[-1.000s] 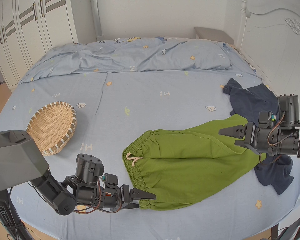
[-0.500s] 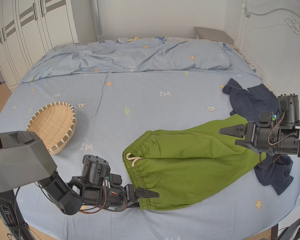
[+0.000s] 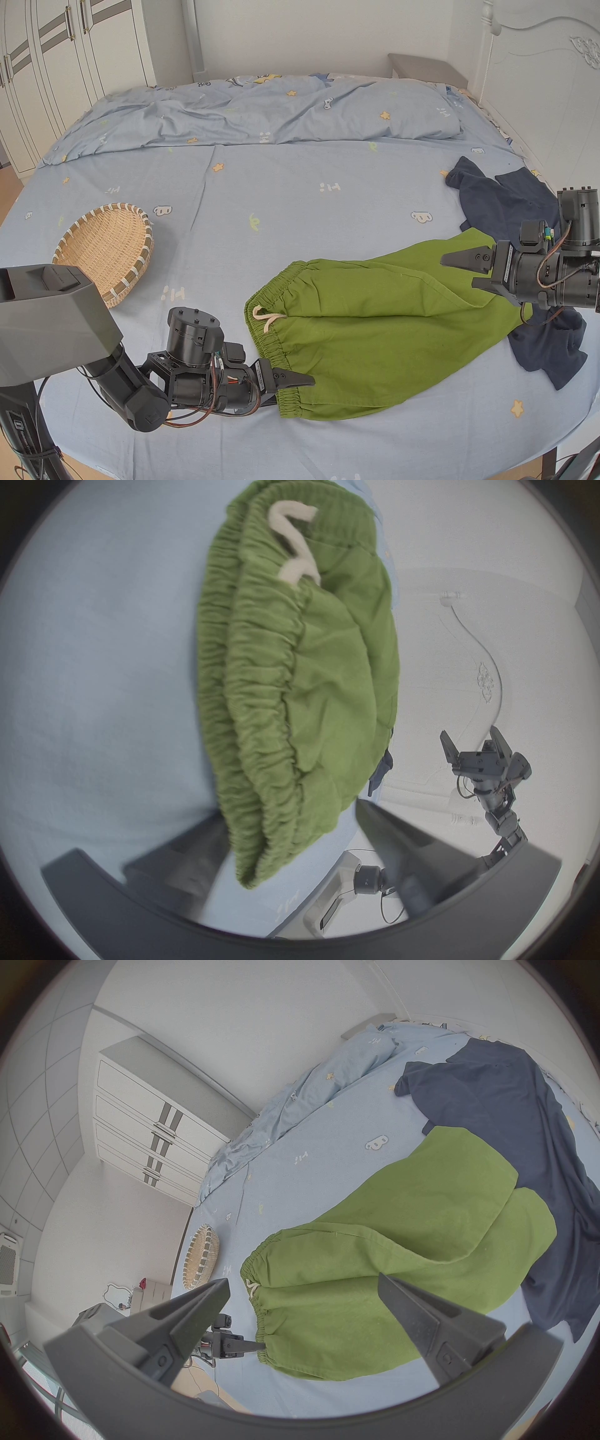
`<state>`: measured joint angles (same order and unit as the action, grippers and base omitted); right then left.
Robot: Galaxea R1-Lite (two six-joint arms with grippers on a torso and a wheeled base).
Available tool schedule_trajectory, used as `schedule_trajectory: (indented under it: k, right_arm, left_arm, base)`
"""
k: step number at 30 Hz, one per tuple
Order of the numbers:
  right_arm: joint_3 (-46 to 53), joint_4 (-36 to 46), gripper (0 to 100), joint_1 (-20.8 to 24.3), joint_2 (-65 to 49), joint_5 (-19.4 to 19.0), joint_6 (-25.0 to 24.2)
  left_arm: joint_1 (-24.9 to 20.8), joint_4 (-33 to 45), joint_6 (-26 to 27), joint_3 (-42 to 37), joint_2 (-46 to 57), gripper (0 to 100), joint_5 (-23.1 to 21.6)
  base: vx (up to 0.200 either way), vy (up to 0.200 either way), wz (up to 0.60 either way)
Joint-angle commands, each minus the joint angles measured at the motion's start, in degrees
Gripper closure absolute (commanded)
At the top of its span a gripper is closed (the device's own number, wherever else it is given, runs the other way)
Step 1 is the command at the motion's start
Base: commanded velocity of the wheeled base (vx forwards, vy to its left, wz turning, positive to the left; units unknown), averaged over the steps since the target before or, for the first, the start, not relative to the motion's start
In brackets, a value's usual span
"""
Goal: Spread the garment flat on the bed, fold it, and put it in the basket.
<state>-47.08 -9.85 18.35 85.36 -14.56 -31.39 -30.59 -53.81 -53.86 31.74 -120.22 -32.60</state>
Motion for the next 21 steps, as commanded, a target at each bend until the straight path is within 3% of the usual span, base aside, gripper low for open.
schedule_trajectory:
  k: [1, 9, 14, 17, 21]
  right_arm:
    - [0.0, 0.0, 0, -0.1, 0.0, 0.0, 0.0]
    - [-0.1, 0.2, 0, -0.1, -0.1, -0.1, -0.1]
    - [-0.2, 1.1, 0, 0.7, -0.4, -0.2, -0.1]
    - [-0.2, 3.3, 0, 1.1, -1.1, -0.3, 0.0]
    - [0.6, 7.1, 0, 1.4, -2.7, -2.0, 0.2]
  left_arm:
    - [0.2, -0.2, -1.0, -0.4, 0.1, 100, -0.3]
    - [2.7, 0.4, -1.2, -4.0, 3.5, 100, -1.0]
    - [8.9, 1.7, -1.2, -8.6, 10.4, 100, -4.0]
    - [14.5, 5.5, -0.6, -10.3, 14.8, 100, -7.7]
    - [20.0, 10.0, 1.7, -11.5, 16.3, 100, -9.4]
  base:
    - [0.0, 0.0, 0.0]
    - [0.0, 0.0, 0.0]
    - [0.0, 0.0, 0.0]
    - [0.0, 0.0, 0.0]
    - [0.0, 0.0, 0.0]
